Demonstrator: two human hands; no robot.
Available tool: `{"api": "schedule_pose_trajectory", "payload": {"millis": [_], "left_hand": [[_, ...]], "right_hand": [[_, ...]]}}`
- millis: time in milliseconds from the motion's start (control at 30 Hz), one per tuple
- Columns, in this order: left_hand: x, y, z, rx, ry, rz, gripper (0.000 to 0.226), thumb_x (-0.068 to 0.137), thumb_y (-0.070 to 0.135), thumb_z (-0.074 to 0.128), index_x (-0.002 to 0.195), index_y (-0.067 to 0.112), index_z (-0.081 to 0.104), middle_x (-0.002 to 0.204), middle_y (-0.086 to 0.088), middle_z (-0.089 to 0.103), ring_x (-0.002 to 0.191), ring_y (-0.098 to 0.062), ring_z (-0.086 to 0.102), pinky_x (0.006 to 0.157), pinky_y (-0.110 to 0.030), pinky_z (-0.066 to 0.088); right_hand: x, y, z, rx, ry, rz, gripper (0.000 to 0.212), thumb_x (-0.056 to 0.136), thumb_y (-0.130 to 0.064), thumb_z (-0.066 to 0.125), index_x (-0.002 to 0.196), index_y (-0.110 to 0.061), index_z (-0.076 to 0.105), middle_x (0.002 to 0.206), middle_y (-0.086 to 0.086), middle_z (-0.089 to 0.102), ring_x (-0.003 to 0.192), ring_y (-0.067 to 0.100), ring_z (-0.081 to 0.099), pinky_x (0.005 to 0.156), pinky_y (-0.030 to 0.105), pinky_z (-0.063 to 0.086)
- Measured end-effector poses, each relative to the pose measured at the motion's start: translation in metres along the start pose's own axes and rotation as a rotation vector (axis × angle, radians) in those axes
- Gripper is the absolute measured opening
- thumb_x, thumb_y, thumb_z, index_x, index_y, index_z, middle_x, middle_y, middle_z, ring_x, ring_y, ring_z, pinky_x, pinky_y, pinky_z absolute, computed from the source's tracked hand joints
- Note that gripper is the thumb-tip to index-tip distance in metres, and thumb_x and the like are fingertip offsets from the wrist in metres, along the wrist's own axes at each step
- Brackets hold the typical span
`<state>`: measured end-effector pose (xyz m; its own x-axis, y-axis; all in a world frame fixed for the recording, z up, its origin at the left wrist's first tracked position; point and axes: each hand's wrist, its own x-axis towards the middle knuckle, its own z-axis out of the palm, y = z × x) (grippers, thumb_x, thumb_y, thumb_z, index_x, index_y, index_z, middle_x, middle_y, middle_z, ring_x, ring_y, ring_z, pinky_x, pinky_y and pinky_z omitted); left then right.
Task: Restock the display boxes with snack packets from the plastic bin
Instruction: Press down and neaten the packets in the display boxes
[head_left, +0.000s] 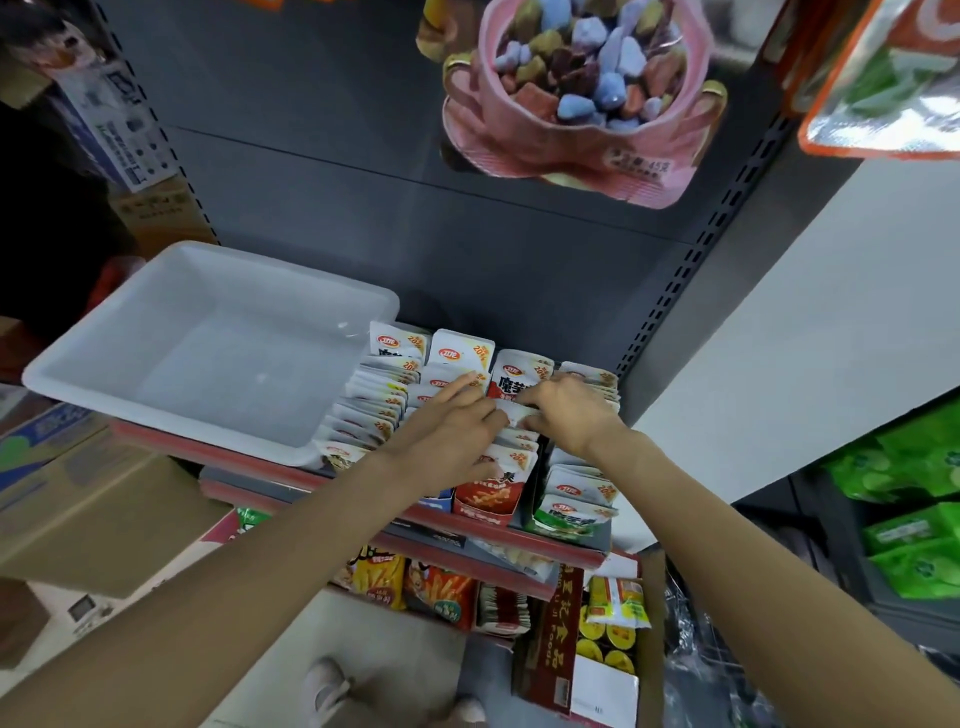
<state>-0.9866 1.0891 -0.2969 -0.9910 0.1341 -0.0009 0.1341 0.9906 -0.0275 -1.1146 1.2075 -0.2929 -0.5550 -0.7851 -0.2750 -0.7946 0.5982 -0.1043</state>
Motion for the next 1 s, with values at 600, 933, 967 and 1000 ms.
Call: {"api": "schedule_pose_trajectory", "payload": {"millis": [600,933,967,1000], "left_hand": [[0.008,0.005,-0.006,-0.08,-0.045,-0.053,0.067,0.088,0.042,0.06,0.141,0.016,0.029,0.136,-0.005,0.047,0.125,-0.019,0.042,0.106,-0.029,0.028],[0.003,-0.001,-0.006,-0.078,-0.099,-0.009,0.065,0.089,0.046,0.056,0.143,0.017,0.032,0.141,0.0,0.041,0.128,-0.017,0.036,0.107,-0.029,0.025],[0.002,0.0,-0.006,-0.073,-0.088,-0.015,0.065,0.09,0.045,0.055,0.142,0.017,0.031,0.14,-0.001,0.042,0.127,-0.017,0.037,0.106,-0.029,0.025],[0.002,0.001,-0.005,-0.064,-0.069,-0.022,0.064,0.09,0.045,0.054,0.142,0.016,0.03,0.14,-0.001,0.042,0.127,-0.018,0.037,0.106,-0.029,0.025]], "right_hand": [[0.005,0.018,-0.018,0.196,0.165,-0.002,0.054,0.094,-0.015,0.05,0.145,-0.016,0.032,0.148,0.007,0.037,0.134,0.027,0.034,0.109,0.036,0.033],[0.011,0.0,-0.004,-0.014,-0.009,0.015,0.022,0.094,-0.025,0.051,0.112,-0.019,0.062,0.109,0.014,0.062,0.111,0.03,0.053,0.086,0.033,0.044],[0.01,0.0,-0.004,0.015,-0.031,0.016,0.021,0.094,-0.025,0.052,0.111,-0.019,0.063,0.108,0.014,0.061,0.108,0.031,0.054,0.081,0.032,0.043],[0.01,0.001,-0.004,0.037,-0.037,0.0,0.018,0.094,-0.024,0.053,0.107,-0.019,0.065,0.107,0.014,0.061,0.107,0.03,0.054,0.077,0.031,0.042]]}}
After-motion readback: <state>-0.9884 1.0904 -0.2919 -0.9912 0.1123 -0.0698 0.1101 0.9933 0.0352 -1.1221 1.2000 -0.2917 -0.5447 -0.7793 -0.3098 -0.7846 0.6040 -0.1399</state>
